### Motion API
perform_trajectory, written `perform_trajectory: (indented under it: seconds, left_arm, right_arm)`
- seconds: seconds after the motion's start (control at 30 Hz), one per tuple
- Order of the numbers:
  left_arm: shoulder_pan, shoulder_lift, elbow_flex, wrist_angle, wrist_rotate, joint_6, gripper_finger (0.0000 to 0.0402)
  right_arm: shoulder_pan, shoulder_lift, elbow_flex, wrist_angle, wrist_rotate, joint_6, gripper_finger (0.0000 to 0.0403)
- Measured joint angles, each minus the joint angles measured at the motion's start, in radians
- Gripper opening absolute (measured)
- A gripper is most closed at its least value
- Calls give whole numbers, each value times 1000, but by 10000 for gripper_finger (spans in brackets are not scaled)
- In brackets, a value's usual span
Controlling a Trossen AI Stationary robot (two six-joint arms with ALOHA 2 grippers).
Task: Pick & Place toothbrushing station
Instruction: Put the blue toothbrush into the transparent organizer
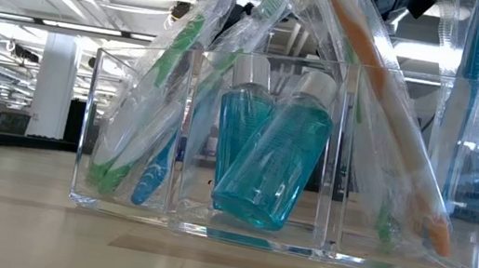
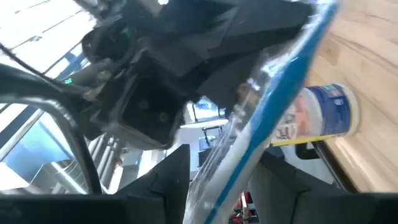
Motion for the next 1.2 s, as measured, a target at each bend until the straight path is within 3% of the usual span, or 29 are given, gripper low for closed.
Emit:
perform_trajectory:
  seconds: [0.73,1.2]
  left_arm:
    - [-1,36,0,-14,-11,-7,72]
    - [-6,36,-1,-13,19,-87,83]
  right_arm:
    - [-1,0,0,7,0,-3,0]
    - [-3,0,0,41,5,-2,0]
